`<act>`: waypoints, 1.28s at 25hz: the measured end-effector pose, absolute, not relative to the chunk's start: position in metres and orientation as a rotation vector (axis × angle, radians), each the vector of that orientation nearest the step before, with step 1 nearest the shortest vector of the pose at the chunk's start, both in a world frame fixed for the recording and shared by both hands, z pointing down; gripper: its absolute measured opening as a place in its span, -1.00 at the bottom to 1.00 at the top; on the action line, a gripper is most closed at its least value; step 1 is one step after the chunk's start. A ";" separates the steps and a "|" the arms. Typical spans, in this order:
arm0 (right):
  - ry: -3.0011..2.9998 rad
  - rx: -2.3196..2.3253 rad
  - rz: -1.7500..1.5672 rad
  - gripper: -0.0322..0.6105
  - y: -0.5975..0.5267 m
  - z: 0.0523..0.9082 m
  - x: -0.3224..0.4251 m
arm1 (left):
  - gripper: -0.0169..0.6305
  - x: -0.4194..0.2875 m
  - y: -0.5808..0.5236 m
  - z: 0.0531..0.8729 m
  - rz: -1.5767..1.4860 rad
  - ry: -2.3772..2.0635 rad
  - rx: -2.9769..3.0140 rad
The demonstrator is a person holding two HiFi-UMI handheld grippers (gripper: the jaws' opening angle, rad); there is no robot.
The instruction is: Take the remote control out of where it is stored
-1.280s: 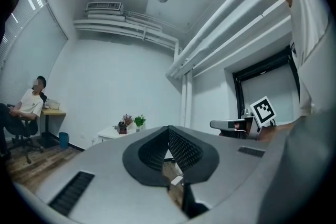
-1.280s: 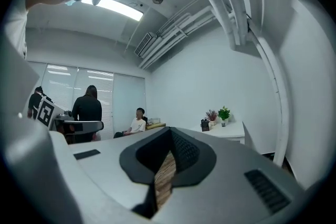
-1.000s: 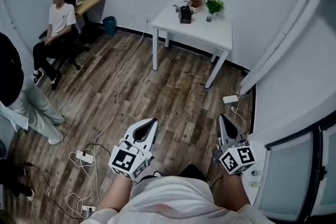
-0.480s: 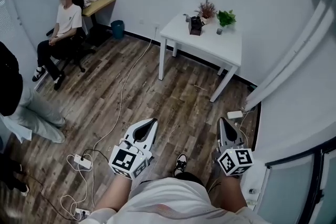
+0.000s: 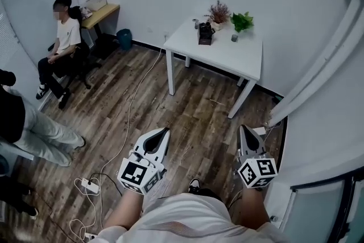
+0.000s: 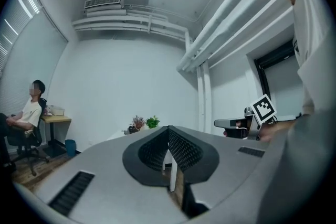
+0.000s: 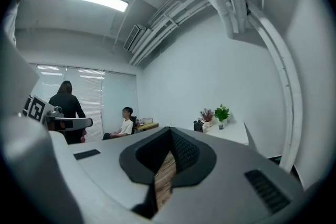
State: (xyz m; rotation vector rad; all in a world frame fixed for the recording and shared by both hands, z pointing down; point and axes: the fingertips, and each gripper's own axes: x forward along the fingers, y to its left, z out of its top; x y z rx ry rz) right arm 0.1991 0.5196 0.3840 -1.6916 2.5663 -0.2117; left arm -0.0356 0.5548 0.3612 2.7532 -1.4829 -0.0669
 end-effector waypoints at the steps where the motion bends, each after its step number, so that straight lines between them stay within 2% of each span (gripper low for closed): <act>1: 2.568 -1.688 -0.213 -0.86 0.509 0.384 0.209 | -0.92 -0.026 0.543 0.360 -0.061 -1.485 2.754; 8: 2.603 -1.657 -0.233 -0.86 0.446 0.399 0.252 | -0.92 0.017 0.479 0.362 -0.019 -1.499 2.732; 14: 2.624 -1.622 -0.262 -0.86 0.401 0.410 0.254 | -0.92 0.031 0.436 0.366 -0.007 -1.476 2.743; 25: 2.633 -1.706 -0.209 -0.86 0.301 0.409 0.234 | -0.92 0.014 0.310 0.378 -0.077 -1.383 2.755; 32: 2.628 -1.775 -0.217 -0.86 0.200 0.398 0.186 | -0.92 -0.029 0.204 0.373 -0.087 -1.322 2.775</act>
